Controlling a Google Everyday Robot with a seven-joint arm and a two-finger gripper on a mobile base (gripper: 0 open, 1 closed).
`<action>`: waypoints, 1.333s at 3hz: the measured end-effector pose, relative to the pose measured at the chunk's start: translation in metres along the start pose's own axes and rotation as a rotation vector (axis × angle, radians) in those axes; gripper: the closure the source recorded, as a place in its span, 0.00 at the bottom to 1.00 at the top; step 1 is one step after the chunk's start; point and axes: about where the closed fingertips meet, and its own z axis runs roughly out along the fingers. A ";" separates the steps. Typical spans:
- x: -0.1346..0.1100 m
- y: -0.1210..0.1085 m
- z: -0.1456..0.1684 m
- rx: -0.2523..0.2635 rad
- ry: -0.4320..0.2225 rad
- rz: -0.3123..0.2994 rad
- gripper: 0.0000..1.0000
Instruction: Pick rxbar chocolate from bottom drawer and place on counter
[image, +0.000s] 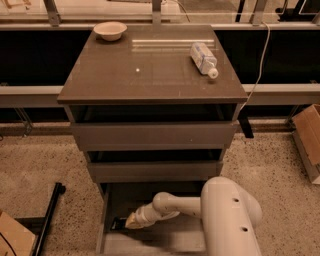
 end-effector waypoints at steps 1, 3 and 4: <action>0.001 0.000 -0.034 0.005 -0.070 0.007 1.00; 0.040 0.038 -0.142 -0.008 -0.204 -0.026 1.00; 0.088 0.049 -0.184 -0.003 -0.205 -0.044 1.00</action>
Offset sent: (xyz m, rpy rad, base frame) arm -0.1453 -0.0703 0.1437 -0.0045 -0.0951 -0.0314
